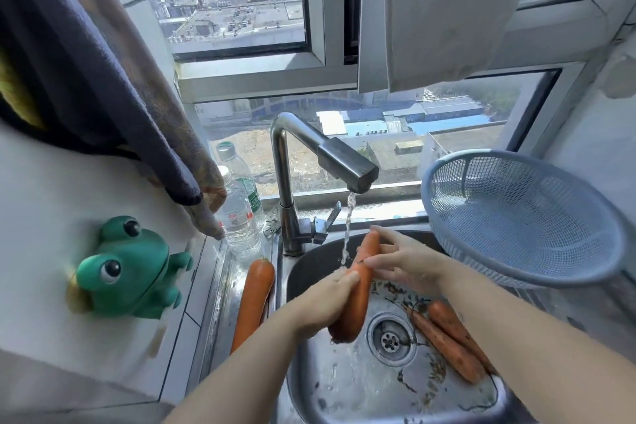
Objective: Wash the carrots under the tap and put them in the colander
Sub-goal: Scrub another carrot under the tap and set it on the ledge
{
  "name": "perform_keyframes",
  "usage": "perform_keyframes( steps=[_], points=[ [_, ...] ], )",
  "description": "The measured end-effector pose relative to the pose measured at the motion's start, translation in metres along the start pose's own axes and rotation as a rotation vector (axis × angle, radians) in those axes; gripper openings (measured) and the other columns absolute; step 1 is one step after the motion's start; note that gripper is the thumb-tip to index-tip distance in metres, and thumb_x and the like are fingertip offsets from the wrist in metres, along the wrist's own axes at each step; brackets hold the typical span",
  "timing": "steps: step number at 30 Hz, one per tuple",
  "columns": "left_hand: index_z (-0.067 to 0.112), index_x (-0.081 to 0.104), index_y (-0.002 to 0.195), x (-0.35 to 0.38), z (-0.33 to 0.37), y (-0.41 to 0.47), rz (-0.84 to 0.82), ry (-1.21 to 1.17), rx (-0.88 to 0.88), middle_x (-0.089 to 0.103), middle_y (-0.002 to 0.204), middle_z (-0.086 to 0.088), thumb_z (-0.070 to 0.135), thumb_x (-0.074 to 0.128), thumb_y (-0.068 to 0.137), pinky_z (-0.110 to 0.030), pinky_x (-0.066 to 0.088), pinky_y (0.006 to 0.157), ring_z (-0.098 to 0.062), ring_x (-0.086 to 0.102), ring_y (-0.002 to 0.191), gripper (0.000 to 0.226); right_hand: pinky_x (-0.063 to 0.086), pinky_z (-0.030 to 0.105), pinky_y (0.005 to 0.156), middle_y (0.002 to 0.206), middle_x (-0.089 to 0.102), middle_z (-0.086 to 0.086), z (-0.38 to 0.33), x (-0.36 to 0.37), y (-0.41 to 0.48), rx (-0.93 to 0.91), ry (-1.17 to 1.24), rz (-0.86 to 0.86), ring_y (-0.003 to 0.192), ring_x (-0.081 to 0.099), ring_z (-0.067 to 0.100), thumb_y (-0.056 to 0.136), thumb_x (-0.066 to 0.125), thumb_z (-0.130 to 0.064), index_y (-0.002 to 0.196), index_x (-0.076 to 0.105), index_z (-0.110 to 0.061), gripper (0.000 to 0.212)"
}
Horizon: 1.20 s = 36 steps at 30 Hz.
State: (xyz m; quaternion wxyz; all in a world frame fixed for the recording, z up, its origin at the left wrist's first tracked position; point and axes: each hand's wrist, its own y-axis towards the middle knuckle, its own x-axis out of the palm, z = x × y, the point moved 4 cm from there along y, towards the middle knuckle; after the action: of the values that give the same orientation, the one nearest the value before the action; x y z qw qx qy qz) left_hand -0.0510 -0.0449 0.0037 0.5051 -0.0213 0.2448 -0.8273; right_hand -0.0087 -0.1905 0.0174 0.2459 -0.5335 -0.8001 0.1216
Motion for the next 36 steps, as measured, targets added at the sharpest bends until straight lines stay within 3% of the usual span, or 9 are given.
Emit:
perform_keyframes(
  steps=[2,5,12,18,22,26,30,33,36],
  points=[
    [0.010,0.049,0.124,0.007,-0.003,-0.003,-0.090,-0.285,-0.084,0.054,0.101,-0.010,0.031,0.045,0.097,-0.029,0.049,0.078,-0.018,0.054,0.087,0.034,0.055,0.041,0.088,0.130,0.052,0.020,0.019,0.012,0.006,-0.040,0.164,0.014,0.115,0.061,0.032,0.078,0.068,0.006,0.152,0.013,-0.026,0.098],
    [0.013,0.052,0.128,0.004,-0.018,-0.009,-0.097,-0.470,-0.108,0.059,0.112,-0.020,0.027,0.054,0.084,-0.044,0.050,0.091,-0.031,0.059,0.101,0.046,0.056,0.039,0.082,0.132,0.048,0.020,0.041,0.029,0.010,-0.065,0.272,0.009,0.111,0.063,0.030,0.077,0.068,0.009,0.150,0.012,-0.033,0.102],
    [0.031,0.055,0.114,0.013,-0.022,-0.016,0.038,-0.100,-0.006,0.060,0.120,0.006,0.050,0.048,0.075,-0.034,0.044,0.104,-0.010,0.058,0.111,0.044,0.056,0.029,0.069,0.096,0.056,0.014,0.059,0.046,0.013,-0.031,0.221,0.371,0.080,0.059,0.020,0.100,0.047,-0.018,0.134,0.040,-0.010,0.035],
    [0.022,0.058,0.115,0.007,-0.026,-0.022,0.144,-0.178,-0.058,0.065,0.097,-0.006,0.033,0.043,0.093,-0.045,0.048,0.096,-0.022,0.062,0.092,0.029,0.052,0.033,0.087,0.117,0.057,0.015,0.056,0.061,0.008,-0.028,0.378,0.161,0.110,0.059,0.029,0.095,0.049,0.003,0.124,0.045,-0.007,0.030],
    [0.021,0.059,0.108,0.006,-0.018,-0.023,0.230,-0.026,-0.002,0.067,0.105,-0.004,0.041,0.042,0.080,-0.039,0.048,0.097,-0.016,0.063,0.098,0.039,0.055,0.038,0.085,0.109,0.063,0.021,0.054,0.057,0.011,-0.042,0.372,0.296,0.102,0.063,0.030,0.097,0.052,-0.011,0.115,0.057,-0.003,0.020],
    [0.022,0.062,0.106,-0.003,-0.017,-0.027,0.238,-0.023,-0.012,0.069,0.101,0.000,0.042,0.046,0.085,-0.039,0.047,0.098,-0.014,0.064,0.095,0.033,0.053,0.035,0.085,0.106,0.060,0.019,0.046,0.059,0.007,-0.016,0.419,0.077,0.096,0.062,0.026,0.094,0.052,0.000,0.111,0.057,-0.010,0.020],
    [0.026,0.054,0.121,-0.004,-0.011,-0.031,0.214,0.097,0.020,0.065,0.109,0.004,0.038,0.046,0.094,-0.034,0.047,0.097,-0.012,0.062,0.102,0.031,0.057,0.029,0.066,0.101,0.065,0.017,0.040,0.049,0.006,-0.013,0.245,0.116,0.085,0.067,0.023,0.087,0.064,-0.005,0.118,0.057,0.002,0.032],
    [0.027,0.048,0.130,-0.009,-0.005,-0.034,0.210,0.098,0.067,0.062,0.115,0.005,0.035,0.049,0.096,-0.029,0.046,0.096,-0.010,0.059,0.105,0.035,0.058,0.031,0.071,0.097,0.068,0.016,0.029,0.041,0.003,0.039,0.282,0.008,0.087,0.069,0.024,0.084,0.064,-0.007,0.109,0.060,0.000,0.026],
    [0.026,0.053,0.125,-0.013,0.002,-0.035,0.191,-0.024,0.092,0.064,0.116,0.000,0.042,0.051,0.086,-0.037,0.045,0.101,-0.016,0.061,0.108,0.043,0.059,0.032,0.079,0.100,0.066,0.019,0.020,0.035,-0.002,0.029,0.346,-0.133,0.090,0.069,0.026,0.079,0.060,-0.002,0.110,0.059,-0.001,0.031]
  ],
)
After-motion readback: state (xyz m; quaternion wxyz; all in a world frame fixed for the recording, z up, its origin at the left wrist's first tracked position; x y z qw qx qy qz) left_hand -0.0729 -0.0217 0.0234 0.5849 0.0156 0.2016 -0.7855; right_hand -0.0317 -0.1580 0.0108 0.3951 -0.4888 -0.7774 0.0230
